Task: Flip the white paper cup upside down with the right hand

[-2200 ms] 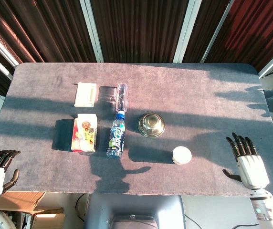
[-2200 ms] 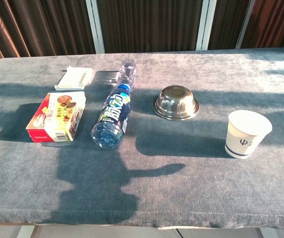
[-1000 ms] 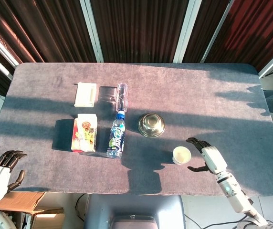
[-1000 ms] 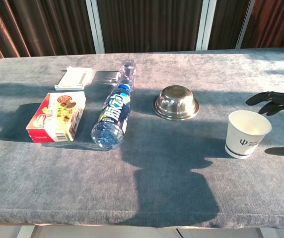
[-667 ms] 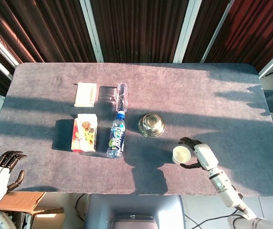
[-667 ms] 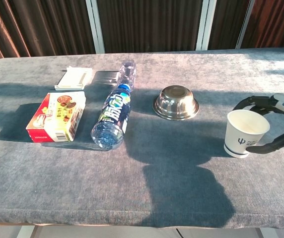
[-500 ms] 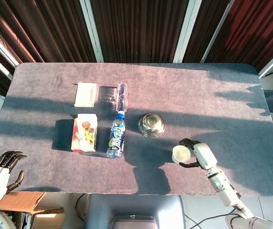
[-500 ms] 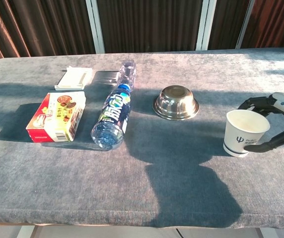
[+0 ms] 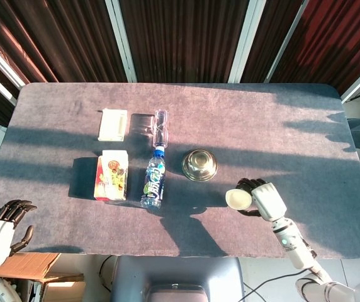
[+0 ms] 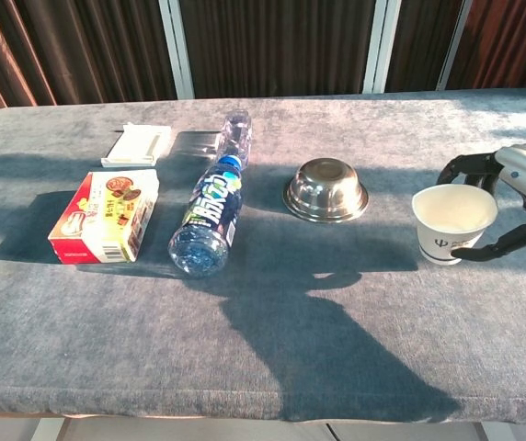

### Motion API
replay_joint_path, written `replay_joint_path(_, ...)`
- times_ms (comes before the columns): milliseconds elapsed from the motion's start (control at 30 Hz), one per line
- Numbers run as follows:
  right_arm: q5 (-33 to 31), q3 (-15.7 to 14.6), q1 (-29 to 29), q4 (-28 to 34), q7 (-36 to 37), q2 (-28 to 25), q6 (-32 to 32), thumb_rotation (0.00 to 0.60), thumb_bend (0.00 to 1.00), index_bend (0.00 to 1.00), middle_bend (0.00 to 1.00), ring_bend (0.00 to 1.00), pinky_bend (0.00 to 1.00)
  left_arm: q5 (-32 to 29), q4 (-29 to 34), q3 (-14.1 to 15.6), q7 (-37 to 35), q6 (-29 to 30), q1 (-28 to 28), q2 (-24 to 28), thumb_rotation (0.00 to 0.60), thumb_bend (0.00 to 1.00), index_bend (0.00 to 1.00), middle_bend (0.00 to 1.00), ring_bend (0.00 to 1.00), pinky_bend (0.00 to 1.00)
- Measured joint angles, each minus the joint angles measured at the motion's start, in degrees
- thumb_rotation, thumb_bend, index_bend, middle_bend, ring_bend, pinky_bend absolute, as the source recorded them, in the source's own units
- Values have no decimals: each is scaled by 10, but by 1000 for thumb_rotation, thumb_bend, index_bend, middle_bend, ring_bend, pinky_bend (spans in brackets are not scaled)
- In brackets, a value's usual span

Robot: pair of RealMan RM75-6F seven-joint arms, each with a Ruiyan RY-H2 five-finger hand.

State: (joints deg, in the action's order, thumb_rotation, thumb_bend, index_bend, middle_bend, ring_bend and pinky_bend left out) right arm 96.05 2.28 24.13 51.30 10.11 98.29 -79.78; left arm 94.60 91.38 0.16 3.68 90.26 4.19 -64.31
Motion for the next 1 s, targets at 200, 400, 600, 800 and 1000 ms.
replay_joint_path(200, 14, -2, 20, 29, -225, -16, 27, 600, 284, 646, 490, 533, 609, 1, 2, 2, 1, -4, 1, 1, 600, 420, 336, 269, 205, 390)
replay_joint_path(400, 5, 4, 44, 74, -408, -23, 91, 600, 285, 626, 490, 527, 605, 2, 4, 4, 8, -5, 1, 1, 600, 420, 337, 270, 205, 390)
replay_joint_path(600, -26, 10, 54, 86, -419, -16, 126, 600, 284, 513, 452, 409, 534, 2, 6, 5, 9, -5, -1, 3, 600, 421, 337, 270, 205, 390)
replay_joint_path(800, -30, 9, 54, 75, -365, -9, 121, 600, 284, 291, 246, 206, 370, 2, 8, 6, 12, -8, -1, 4, 600, 421, 337, 271, 205, 391)
replay_joint_path(1000, -28, 6, 53, 51, -293, -5, 102, 600, 278, 20, 18, 18, 224, 3, 9, 7, 15, -10, 0, 3, 600, 420, 337, 271, 206, 390)
